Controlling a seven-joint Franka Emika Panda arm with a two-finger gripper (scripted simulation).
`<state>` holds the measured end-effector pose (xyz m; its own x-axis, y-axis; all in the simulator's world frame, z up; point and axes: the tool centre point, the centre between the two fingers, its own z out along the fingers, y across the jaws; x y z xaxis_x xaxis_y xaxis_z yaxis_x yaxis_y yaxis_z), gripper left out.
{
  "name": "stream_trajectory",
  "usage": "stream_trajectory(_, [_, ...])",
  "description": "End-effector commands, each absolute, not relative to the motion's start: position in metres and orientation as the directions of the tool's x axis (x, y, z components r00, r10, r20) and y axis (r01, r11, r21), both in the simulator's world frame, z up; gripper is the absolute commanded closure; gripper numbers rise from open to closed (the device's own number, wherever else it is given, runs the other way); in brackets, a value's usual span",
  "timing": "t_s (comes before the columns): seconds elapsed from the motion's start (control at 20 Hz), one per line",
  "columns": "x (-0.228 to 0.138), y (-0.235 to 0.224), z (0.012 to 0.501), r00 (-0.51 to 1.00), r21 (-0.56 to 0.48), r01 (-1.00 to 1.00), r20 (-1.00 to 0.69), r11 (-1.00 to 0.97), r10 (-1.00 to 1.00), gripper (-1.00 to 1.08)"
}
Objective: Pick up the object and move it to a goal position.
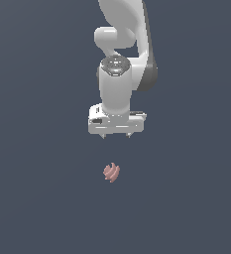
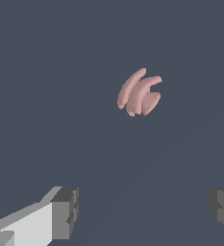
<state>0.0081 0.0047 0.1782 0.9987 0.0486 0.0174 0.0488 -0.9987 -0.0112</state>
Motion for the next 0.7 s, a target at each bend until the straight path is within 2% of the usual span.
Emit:
stream_trajectory(0.0, [0.010, 0.004, 0.177, 0.999, -0.011, 0.040, 0.016, -0.999, 0.040, -0.92])
stream_trajectory(0.65, [0.048, -0.003, 0.152, 0.987, -0.014, -0.158, 0.008, -0.987, -0.158, -0.92])
